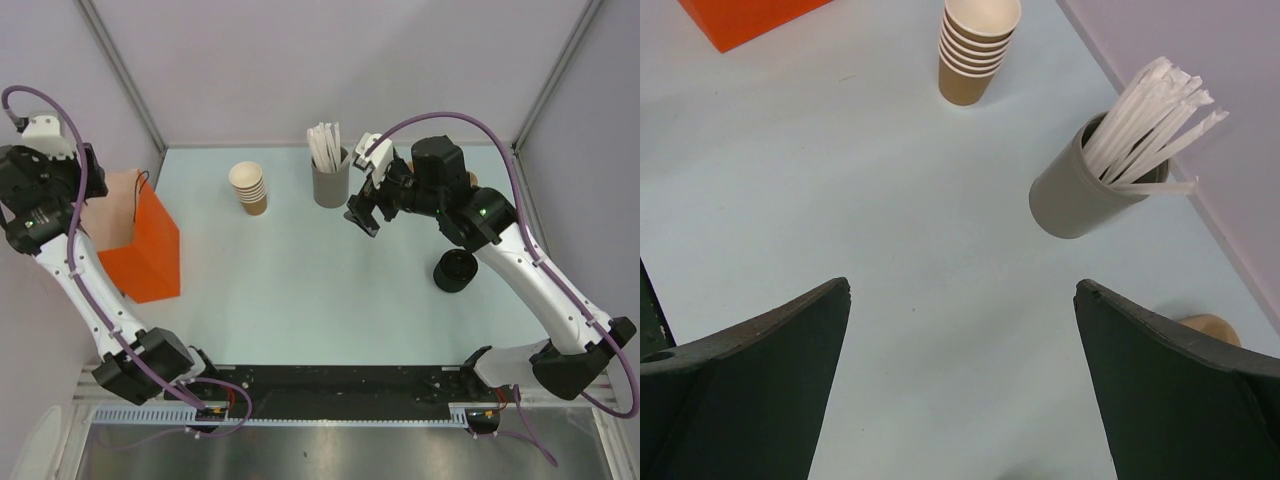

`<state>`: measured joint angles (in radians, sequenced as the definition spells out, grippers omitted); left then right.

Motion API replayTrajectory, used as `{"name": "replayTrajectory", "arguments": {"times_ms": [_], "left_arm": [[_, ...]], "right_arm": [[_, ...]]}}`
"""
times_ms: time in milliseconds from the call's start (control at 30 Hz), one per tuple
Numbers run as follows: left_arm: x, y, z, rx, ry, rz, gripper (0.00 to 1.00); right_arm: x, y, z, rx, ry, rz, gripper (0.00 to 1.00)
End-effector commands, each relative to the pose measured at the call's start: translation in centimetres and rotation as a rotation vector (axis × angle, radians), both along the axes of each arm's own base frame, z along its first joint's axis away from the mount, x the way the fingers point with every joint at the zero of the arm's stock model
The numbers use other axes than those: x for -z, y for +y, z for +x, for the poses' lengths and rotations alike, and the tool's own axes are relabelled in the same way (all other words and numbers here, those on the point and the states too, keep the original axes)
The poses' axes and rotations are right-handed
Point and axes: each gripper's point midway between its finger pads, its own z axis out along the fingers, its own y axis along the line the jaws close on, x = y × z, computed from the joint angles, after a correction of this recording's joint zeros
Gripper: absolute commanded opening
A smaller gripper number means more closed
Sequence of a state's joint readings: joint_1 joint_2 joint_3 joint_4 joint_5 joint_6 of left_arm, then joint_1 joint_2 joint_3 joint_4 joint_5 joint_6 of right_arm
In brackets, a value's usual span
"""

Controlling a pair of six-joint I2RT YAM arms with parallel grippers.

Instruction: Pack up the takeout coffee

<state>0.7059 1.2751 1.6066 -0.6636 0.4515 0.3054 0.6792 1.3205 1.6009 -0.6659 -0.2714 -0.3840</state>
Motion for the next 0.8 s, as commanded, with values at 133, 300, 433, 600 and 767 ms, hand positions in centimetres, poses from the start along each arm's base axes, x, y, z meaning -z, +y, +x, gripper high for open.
{"name": "replayTrajectory", "arguments": {"times_ms": [133, 300, 433, 600, 767], "left_arm": [[-7.2, -5.2, -2.0, 0.153, -0.196, 0.062, 0.97], [-10.0, -9.4, -3.7, 0.288, -0.274, 0.073, 1.0], [-11.3, -12.8, -5.1, 0.398, -0.307, 0.078, 0.99], [-11.5, -17.2, -5.8, 0.497, -0.316, 0.103, 1.0], [-9.9, -19.9, -4.5, 0.572, -0.26, 0.064, 1.0]], "right_arm": [[-1.7, -0.1, 0.3, 0.012, -0.036, 0.045, 1.0], [-2.0, -0.6, 0.9, 0.045, -0.043, 0.055, 1.0], [-2.2, -1.6, 2.1, 0.098, -0.042, 0.071, 1.0], [-2.5, -3.5, 4.4, 0.214, -0.037, 0.099, 1.0], [-2.3, -5.4, 6.4, 0.305, -0.02, 0.121, 1.0]]}}
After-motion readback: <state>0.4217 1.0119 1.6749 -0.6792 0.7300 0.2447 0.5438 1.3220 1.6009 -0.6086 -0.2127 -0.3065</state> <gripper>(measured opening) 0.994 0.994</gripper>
